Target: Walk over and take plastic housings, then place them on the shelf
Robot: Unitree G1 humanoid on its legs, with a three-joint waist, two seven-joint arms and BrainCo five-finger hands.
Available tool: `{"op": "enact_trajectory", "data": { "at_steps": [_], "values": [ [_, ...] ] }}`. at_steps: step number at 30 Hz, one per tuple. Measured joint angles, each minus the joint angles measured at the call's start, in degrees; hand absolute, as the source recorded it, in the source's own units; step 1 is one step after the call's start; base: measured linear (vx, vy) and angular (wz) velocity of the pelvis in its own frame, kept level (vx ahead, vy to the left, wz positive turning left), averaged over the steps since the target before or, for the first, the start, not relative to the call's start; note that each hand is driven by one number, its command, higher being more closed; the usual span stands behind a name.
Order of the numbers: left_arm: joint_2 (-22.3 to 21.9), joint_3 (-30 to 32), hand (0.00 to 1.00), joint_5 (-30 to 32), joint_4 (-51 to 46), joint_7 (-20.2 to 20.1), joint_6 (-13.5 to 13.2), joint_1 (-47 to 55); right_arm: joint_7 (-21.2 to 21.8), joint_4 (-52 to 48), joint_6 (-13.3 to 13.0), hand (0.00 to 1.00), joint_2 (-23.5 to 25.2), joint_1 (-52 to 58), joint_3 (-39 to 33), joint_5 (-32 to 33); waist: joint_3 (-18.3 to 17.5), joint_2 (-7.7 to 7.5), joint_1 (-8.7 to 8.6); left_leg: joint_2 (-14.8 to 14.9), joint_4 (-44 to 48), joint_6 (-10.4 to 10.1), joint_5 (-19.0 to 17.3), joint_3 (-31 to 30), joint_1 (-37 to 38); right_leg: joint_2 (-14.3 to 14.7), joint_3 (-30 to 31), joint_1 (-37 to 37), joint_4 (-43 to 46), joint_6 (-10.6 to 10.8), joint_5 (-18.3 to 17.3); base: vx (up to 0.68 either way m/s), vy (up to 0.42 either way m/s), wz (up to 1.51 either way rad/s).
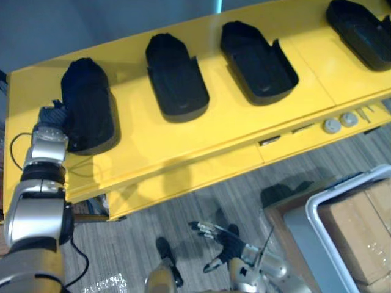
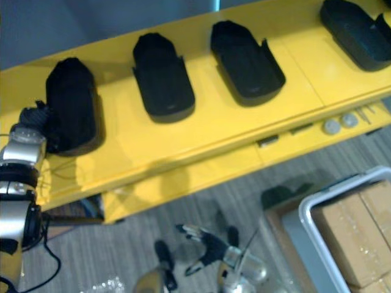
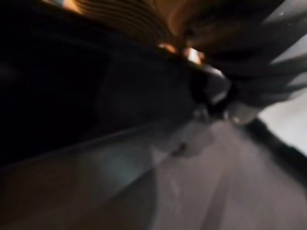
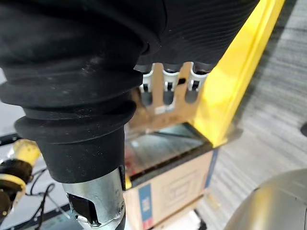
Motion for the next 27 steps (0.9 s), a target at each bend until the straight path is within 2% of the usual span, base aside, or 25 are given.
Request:
{"op": "enact_trajectory", "data": {
  "at_steps": [7,11,16,22,23,27],
  "values": [
    [1.0,0.3,0.00,-2.3,0.8,2.9,-0.1,-0.6,-0.1,-0.4,0.0,0.00,0.4,-0.1,0.0,0.0,0.8,-0.13,-0.11,0.0,0.0,0.0,0.0,0.0,-0.3,0.0,0.2,-0.9,0.9,-0.2,-0.4,0.00,0.000,0.00],
    [1.0,0.5,0.00,-4.6,1.9,6.3,-0.2,-1.0,-0.3,-0.4,0.0,0.00,0.4,-0.1,0.0,0.0,0.8,-0.13,-0.21,0.0,0.0,0.0,0.0,0.0,-0.3,0.0,0.2,-0.9,0.9,-0.2,-0.4,0.00,0.000,0.00],
    [1.0,1.2,0.00,-9.0,2.1,8.7,-2.8,-1.0,-1.2,-0.4,-0.2,0.00,0.6,0.0,0.1,0.0,0.8,-0.18,-0.28,0.0,0.0,0.0,0.0,0.1,0.0,0.0,0.2,-0.7,1.0,-0.2,-0.4,0.00,0.000,0.00],
    [1.0,3.2,0.00,-11.3,0.5,10.2,-9.3,-1.4,-0.5,0.4,-1.5,0.00,1.5,0.9,0.4,0.0,0.3,-0.76,-0.67,0.1,-0.1,0.0,-0.2,0.2,2.9,0.0,-0.2,2.9,-0.1,-0.2,-0.4,0.00,0.000,0.00],
    [1.0,3.4,0.00,-12.6,-0.7,11.2,-11.3,-1.5,-0.2,0.9,-2.6,0.00,1.7,1.1,0.9,0.0,-0.3,-0.81,-0.65,0.1,-0.3,-0.1,-0.4,0.2,3.2,0.0,-0.2,3.5,-0.6,-0.1,-0.3,0.00,0.000,0.00],
    [0.9,4.7,0.00,-12.9,-3.7,13.4,-16.0,-1.5,-0.4,3.1,-5.5,0.00,2.4,1.9,2.7,-0.7,-4.5,-1.31,-0.77,0.1,-0.3,-0.3,-0.8,0.3,3.3,0.1,-0.4,4.6,-2.7,0.5,0.2,0.02,0.003,0.01]
  ]
}}
